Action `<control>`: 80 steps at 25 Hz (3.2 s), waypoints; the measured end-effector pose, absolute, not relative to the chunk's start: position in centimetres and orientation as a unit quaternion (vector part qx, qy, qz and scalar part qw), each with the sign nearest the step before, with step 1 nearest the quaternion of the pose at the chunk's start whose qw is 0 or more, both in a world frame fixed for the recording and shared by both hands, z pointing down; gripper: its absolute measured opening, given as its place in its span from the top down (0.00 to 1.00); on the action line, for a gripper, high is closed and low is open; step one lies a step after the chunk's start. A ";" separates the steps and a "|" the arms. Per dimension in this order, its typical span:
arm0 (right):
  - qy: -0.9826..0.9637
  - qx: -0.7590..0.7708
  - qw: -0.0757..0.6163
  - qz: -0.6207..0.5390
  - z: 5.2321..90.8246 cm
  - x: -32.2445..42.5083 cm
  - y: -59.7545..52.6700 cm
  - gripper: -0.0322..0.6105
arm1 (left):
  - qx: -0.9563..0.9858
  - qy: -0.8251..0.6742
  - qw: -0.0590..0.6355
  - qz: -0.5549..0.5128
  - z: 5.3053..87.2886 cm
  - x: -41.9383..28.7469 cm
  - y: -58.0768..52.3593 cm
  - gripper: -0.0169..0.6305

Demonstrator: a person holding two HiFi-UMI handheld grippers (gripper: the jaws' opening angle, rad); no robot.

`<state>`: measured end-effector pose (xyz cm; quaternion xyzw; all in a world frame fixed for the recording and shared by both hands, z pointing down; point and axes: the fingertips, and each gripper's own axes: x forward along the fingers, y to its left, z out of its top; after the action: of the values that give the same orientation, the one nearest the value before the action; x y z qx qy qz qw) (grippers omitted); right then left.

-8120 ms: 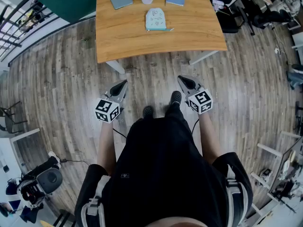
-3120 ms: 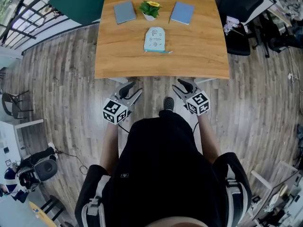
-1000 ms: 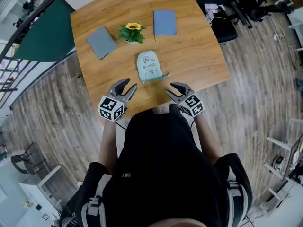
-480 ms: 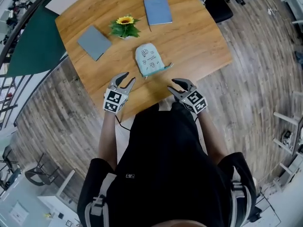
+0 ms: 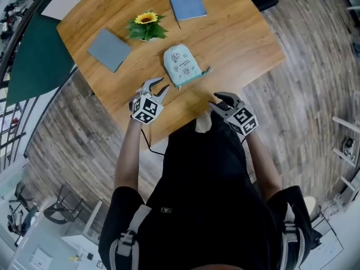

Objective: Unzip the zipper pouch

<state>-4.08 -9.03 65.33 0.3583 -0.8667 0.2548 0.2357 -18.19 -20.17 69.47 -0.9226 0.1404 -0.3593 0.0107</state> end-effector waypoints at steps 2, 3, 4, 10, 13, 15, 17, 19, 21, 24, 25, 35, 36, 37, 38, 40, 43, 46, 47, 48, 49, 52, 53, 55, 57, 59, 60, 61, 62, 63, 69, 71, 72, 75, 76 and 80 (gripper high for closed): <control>-0.863 0.362 0.237 0.261 65.6 -3.9 -8.8 0.72 | -0.919 0.107 0.042 -0.376 70.5 -17.7 -20.0 0.77; -0.861 0.364 0.238 0.263 65.7 -3.8 -8.7 0.72 | -0.917 0.088 0.058 -0.385 71.0 -17.4 -19.9 0.77; -0.860 0.366 0.239 0.264 65.8 -3.7 -8.7 0.72 | -0.914 0.069 0.072 -0.394 71.5 -17.1 -19.6 0.79; -0.852 0.384 0.234 0.266 65.7 -3.1 -8.3 0.73 | -0.890 -0.039 0.127 -0.436 74.1 -15.8 -18.3 0.82; -0.850 0.390 0.232 0.268 65.6 -3.0 -8.0 0.73 | -0.870 -0.094 0.160 -0.457 75.4 -15.6 -17.8 0.82; -0.848 0.394 0.233 0.268 65.6 -2.8 -7.7 0.73 | -0.856 -0.124 0.187 -0.466 76.1 -15.4 -17.6 0.82; -0.845 0.397 0.236 0.270 65.7 -2.7 -7.4 0.73 | -0.837 -0.158 0.226 -0.474 76.6 -15.2 -17.5 0.81; -0.842 0.402 0.236 0.272 65.7 -2.6 -7.0 0.73 | -0.809 -0.199 0.270 -0.483 77.0 -15.2 -17.3 0.81; -0.839 0.407 0.233 0.276 65.8 -2.4 -6.6 0.73 | -0.778 -0.240 0.307 -0.493 77.6 -15.3 -17.2 0.79; -0.834 0.412 0.235 0.283 66.0 -2.3 -6.1 0.73 | -0.739 -0.285 0.341 -0.507 78.8 -15.4 -17.5 0.79; -0.832 0.412 0.238 0.286 66.1 -2.3 -5.9 0.73 | -0.729 -0.296 0.346 -0.511 79.1 -15.4 -17.6 0.79; -0.833 0.421 0.223 0.280 66.0 -2.3 -5.8 0.73 | -0.703 -0.358 0.272 -0.551 79.8 -15.2 -17.5 0.81; -0.833 0.421 0.223 0.280 66.0 -2.3 -5.8 0.73 | -0.701 -0.361 0.263 -0.556 79.8 -15.1 -17.5 0.81; -0.833 0.420 0.224 0.280 66.0 -2.3 -5.8 0.73 | -0.700 -0.362 0.255 -0.560 79.7 -15.0 -17.5 0.81; -0.834 0.420 0.224 0.280 66.0 -2.4 -5.8 0.73 | -0.700 -0.362 0.249 -0.563 79.7 -14.9 -17.6 0.81; -0.834 0.419 0.224 0.279 66.1 -2.5 -6.0 0.74 | -0.706 -0.358 0.237 -0.564 79.6 -14.5 -17.7 0.86; -0.833 0.418 0.225 0.284 66.0 -2.4 -6.0 0.74 | -0.722 -0.348 0.212 -0.560 79.4 -14.0 -17.8 0.95; -0.830 0.420 0.226 0.288 65.9 -2.1 -6.0 0.74 | -0.734 -0.339 0.188 -0.558 79.2 -13.6 -17.8 0.96; -0.831 0.423 0.225 0.284 65.9 -1.9 -6.1 0.74 | -0.742 -0.332 0.175 -0.556 79.2 -13.5 -17.7 0.96; -0.831 0.425 0.224 0.282 65.8 -1.8 -6.3 0.74 | -0.751 -0.323 0.160 -0.554 79.1 -13.3 -17.6 0.96; -0.830 0.426 0.224 0.282 65.8 -1.7 -6.4 0.74 | -0.760 -0.312 0.148 -0.551 79.0 -13.2 -17.6 0.96; -0.830 0.428 0.225 0.278 65.7 -1.5 -6.9 0.74 | -0.780 -0.281 0.125 -0.545 78.7 -13.0 -17.4 0.97; -0.831 0.428 0.225 0.276 65.6 -1.4 -7.1 0.75 | -0.786 -0.274 0.118 -0.542 78.6 -12.9 -17.3 0.97; -0.831 0.428 0.227 0.274 65.4 -1.3 -7.3 0.75 | -0.799 -0.260 0.097 -0.534 78.1 -12.6 -17.2 0.97; -0.830 0.428 0.228 0.274 65.2 -1.2 -7.5 0.75 | -0.816 -0.242 0.079 -0.519 77.2 -12.0 -17.3 0.97; -0.833 0.429 0.226 0.267 65.0 -1.3 -8.0 0.75 | -0.834 -0.219 0.062 -0.502 76.3 -11.6 -17.5 0.97; -0.834 0.429 0.225 0.264 64.9 -1.3 -8.2 0.75 | -0.842 -0.207 0.054 -0.495 75.9 -11.4 -17.6 0.97; -0.835 0.429 0.224 0.262 64.7 -1.4 -8.4 0.75 | -0.849 -0.196 0.047 -0.488 75.5 -11.3 -17.6 0.97; -0.836 0.429 0.223 0.260 64.6 -1.4 -8.5 0.76 | -0.856 -0.186 0.041 -0.481 75.1 -11.2 -17.6 0.97; -0.837 0.429 0.222 0.258 64.4 -1.3 -8.7 0.76 | -0.862 -0.177 0.035 -0.474 74.7 -11.1 -17.7 0.97; -0.840 0.428 0.221 0.249 63.8 -1.3 -9.5 0.76 | -0.887 -0.137 0.011 -0.442 72.7 -10.6 -17.9 0.97; -0.843 0.425 0.220 0.245 63.6 -1.6 -9.6 0.76 | -0.892 -0.126 0.003 -0.433 72.1 -10.7 -17.8 0.97; -0.844 0.423 0.220 0.244 63.4 -1.7 -9.7 0.76 | -0.896 -0.119 -0.001 -0.428 71.8 -10.6 -17.9 0.97; -0.847 0.422 0.218 0.239 63.0 -1.7 -10.0 0.76 | -0.907 -0.093 -0.004 -0.410 70.6 -10.4 -18.3 0.97; -0.848 0.422 0.218 0.237 62.9 -1.7 -10.1 0.76 | -0.911 -0.084 -0.004 -0.405 70.2 -10.3 -18.5 0.97; -0.851 0.420 0.213 0.234 62.6 -1.8 -10.2 0.76 | -0.921 -0.055 -0.006 -0.385 68.7 -9.9 -18.6 0.97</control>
<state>-1.75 -10.21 62.56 0.4199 -0.8506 0.2345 0.2127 -9.94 -18.64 68.69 -0.9214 -0.0554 -0.3847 -0.0055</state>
